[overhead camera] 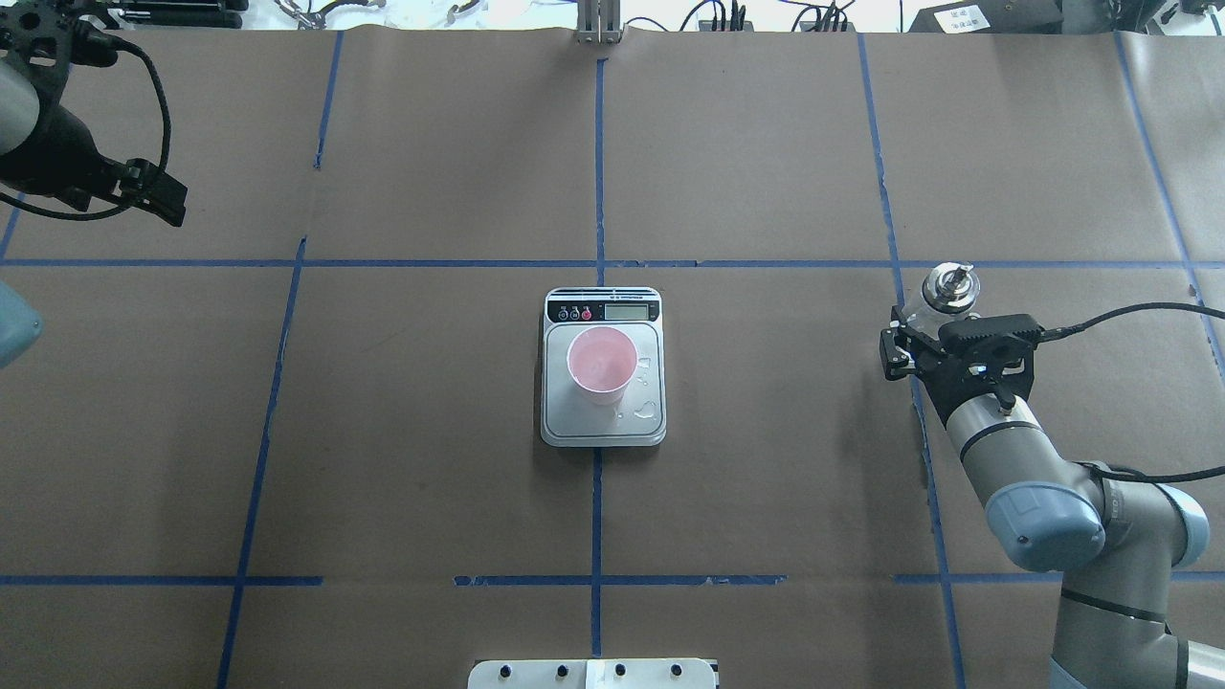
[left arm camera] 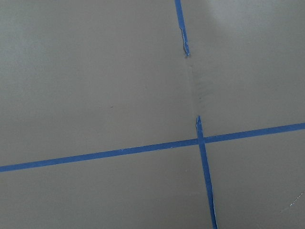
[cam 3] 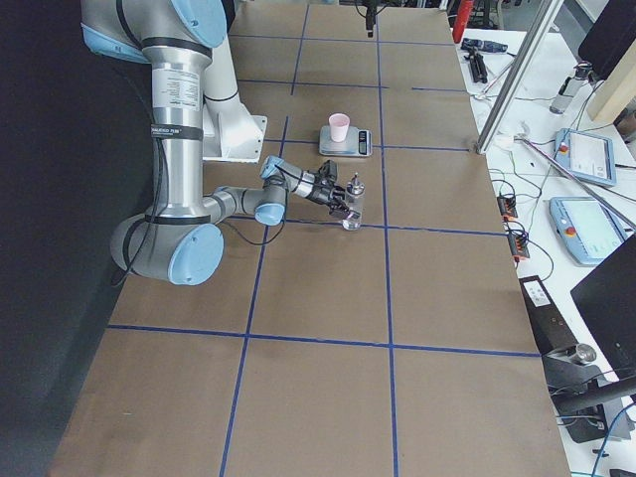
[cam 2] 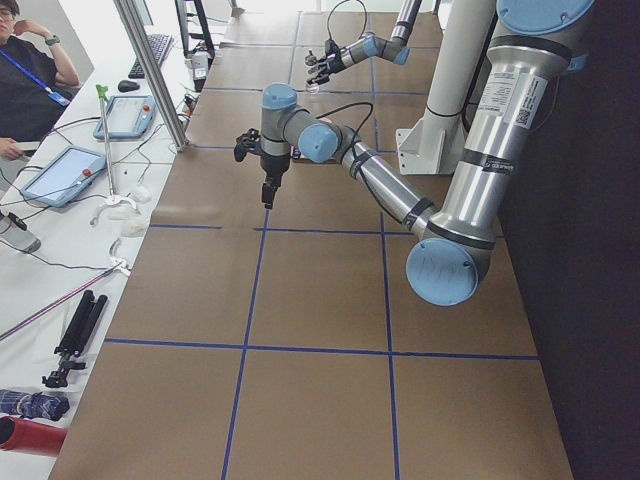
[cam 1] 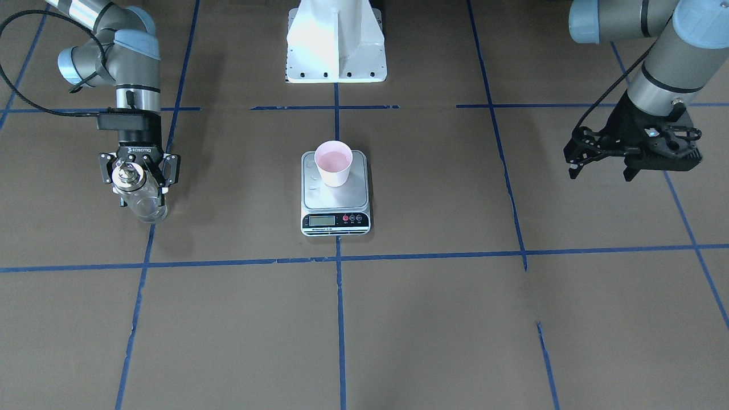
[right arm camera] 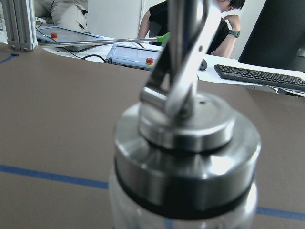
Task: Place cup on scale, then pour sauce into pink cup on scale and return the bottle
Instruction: 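Lift the glass bottle upward with the right gripper, then carry the bottle with the right gripper over the pink cup, then tilt the bottle spout down over the pink cup with the right gripper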
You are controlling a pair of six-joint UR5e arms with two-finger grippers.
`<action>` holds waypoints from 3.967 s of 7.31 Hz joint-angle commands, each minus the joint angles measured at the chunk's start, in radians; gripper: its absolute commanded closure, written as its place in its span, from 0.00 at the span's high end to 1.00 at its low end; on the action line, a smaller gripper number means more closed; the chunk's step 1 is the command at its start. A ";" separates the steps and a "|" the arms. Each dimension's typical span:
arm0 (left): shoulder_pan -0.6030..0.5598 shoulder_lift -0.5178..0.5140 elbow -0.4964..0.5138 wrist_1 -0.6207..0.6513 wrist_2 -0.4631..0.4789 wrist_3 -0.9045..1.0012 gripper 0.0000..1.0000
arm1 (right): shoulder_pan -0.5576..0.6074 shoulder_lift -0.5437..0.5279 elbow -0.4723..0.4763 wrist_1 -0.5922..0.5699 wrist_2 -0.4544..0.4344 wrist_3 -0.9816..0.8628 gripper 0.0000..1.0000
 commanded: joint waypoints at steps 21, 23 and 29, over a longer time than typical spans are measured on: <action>-0.485 0.212 0.359 -0.328 -0.101 0.950 1.00 | -0.120 0.404 0.091 -0.710 -0.462 -0.792 0.00; -0.485 0.208 0.384 -0.344 -0.102 0.954 1.00 | -0.126 0.406 0.072 -0.710 -0.487 -0.880 0.00; -0.485 0.211 0.387 -0.346 -0.101 0.960 1.00 | -0.143 0.422 0.017 -0.710 -0.559 -1.073 0.00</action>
